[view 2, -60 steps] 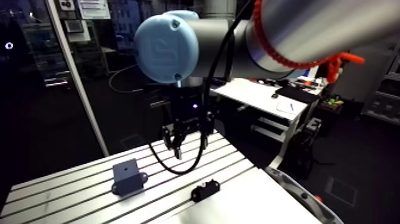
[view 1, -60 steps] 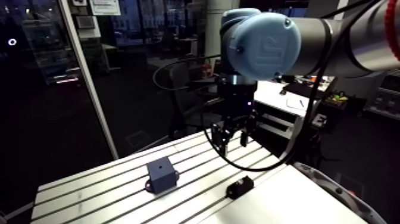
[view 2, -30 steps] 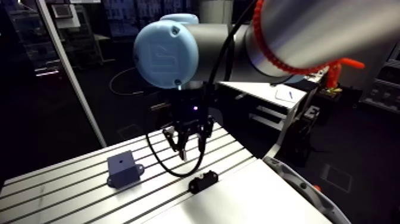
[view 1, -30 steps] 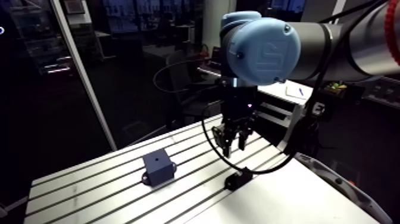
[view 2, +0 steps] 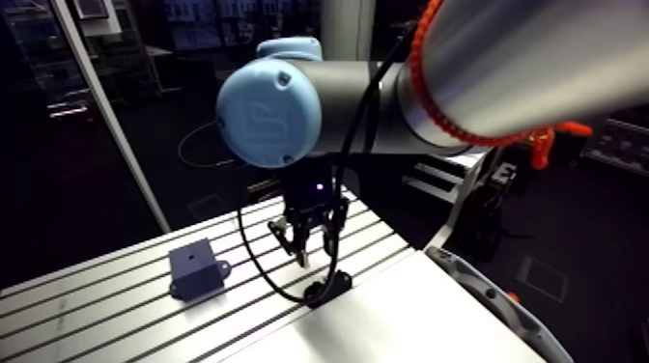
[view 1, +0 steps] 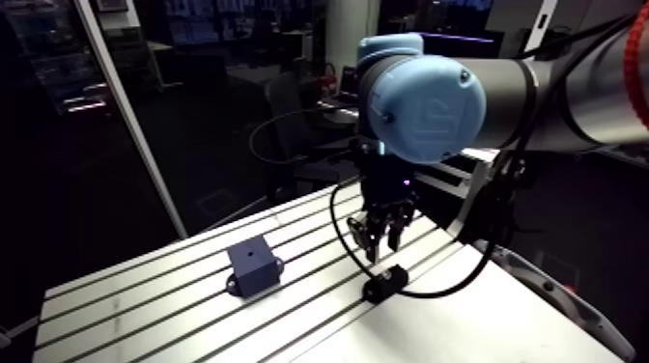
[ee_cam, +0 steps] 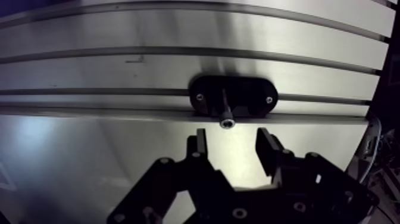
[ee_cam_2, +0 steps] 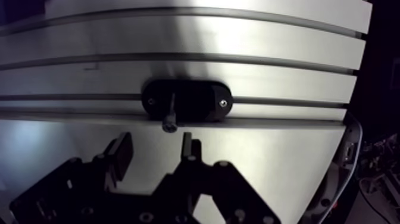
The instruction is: Pick up the M10 bolt and insert it into the hole until fully seated.
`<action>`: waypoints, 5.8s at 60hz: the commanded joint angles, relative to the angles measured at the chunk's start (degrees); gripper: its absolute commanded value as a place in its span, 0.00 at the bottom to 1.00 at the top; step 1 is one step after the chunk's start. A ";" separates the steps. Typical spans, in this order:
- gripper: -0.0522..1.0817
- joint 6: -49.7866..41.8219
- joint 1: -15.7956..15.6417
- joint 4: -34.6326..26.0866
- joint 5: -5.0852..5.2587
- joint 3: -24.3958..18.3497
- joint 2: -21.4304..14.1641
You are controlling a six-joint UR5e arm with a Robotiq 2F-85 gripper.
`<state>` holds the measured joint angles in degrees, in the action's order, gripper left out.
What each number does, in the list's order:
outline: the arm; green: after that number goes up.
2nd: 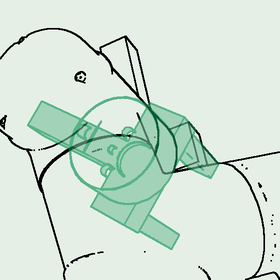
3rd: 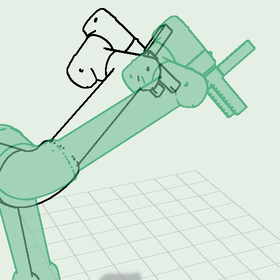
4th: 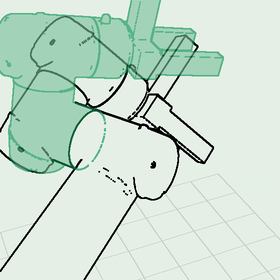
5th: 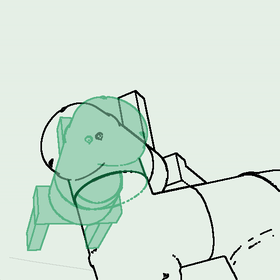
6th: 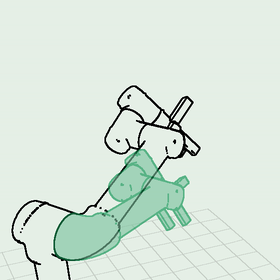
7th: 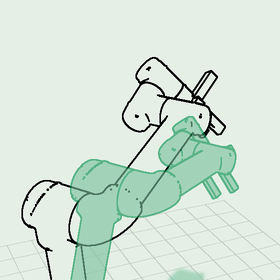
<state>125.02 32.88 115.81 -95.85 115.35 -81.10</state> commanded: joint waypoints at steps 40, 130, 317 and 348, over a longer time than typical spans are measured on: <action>0.49 0.02 1.58 3.60 -0.35 2.12 3.07; 0.52 -0.43 1.41 4.29 -0.35 3.09 3.54; 0.81 -0.70 0.97 4.04 0.31 1.10 3.24; 0.99 -2.23 -3.96 -3.47 5.01 -7.78 -0.54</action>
<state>123.94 31.31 116.89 -93.93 111.59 -80.42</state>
